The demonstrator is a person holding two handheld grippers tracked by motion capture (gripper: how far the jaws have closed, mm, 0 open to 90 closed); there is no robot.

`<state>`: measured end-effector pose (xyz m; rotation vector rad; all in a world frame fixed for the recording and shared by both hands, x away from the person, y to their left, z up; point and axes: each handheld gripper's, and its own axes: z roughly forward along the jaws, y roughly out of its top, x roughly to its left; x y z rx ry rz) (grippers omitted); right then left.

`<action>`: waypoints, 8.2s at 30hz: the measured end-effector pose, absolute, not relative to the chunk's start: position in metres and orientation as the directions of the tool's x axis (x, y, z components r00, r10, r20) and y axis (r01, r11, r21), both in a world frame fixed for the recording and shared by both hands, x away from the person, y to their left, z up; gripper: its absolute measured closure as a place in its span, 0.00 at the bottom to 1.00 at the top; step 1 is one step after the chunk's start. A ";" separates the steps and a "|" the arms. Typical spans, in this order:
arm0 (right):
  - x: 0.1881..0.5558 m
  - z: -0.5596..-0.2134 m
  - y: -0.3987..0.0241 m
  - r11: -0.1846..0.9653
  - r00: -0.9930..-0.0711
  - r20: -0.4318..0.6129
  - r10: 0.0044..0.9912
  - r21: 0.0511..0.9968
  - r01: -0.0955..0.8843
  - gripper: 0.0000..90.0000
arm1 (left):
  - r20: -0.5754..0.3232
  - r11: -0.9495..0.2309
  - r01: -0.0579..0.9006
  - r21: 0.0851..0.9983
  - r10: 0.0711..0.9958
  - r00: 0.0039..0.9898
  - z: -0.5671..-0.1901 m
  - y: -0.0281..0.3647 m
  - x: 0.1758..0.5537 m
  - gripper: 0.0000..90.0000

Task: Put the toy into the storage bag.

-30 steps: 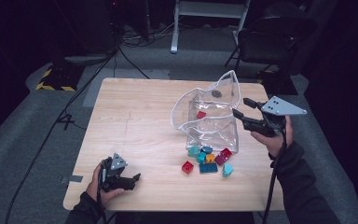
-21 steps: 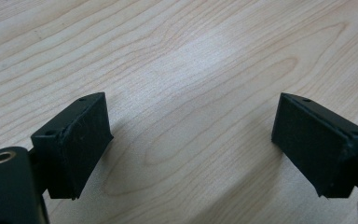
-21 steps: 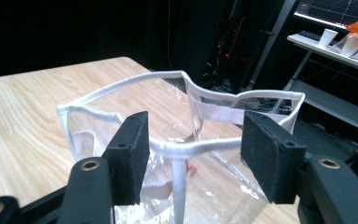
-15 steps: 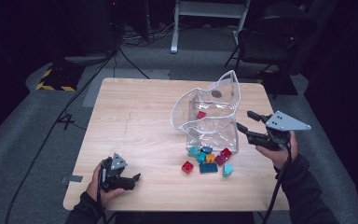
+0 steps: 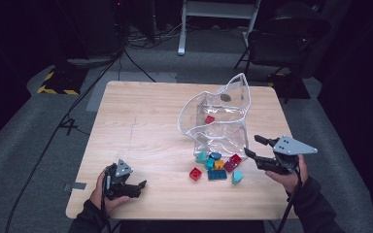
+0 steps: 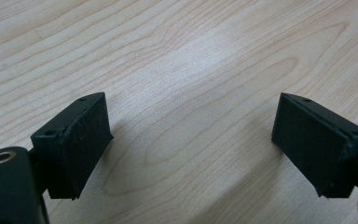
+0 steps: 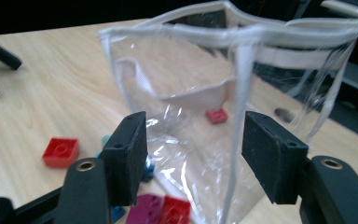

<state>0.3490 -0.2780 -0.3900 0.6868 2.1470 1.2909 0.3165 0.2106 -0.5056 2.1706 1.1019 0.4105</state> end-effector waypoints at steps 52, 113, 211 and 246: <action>0.330 -0.503 -0.263 0.544 -0.814 -0.055 0.578 0.770 0.334 0.40 | -0.018 -0.425 0.597 0.681 0.804 0.594 -0.506 0.211 0.316 0.13; 0.344 -0.388 -0.289 0.336 -0.686 -0.189 0.703 0.938 0.085 0.64 | -0.019 -0.424 0.598 0.680 0.806 0.592 -0.506 0.211 0.316 0.13; 0.357 -0.435 -0.274 0.428 -0.648 -0.213 0.731 0.883 0.192 0.47 | -0.014 -0.429 0.597 0.679 0.804 0.594 -0.505 0.211 0.317 0.12; 0.376 -0.501 -0.258 0.502 -0.718 -0.131 0.684 0.798 0.333 0.48 | -0.018 -0.425 0.600 0.678 0.806 0.591 -0.506 0.211 0.316 0.12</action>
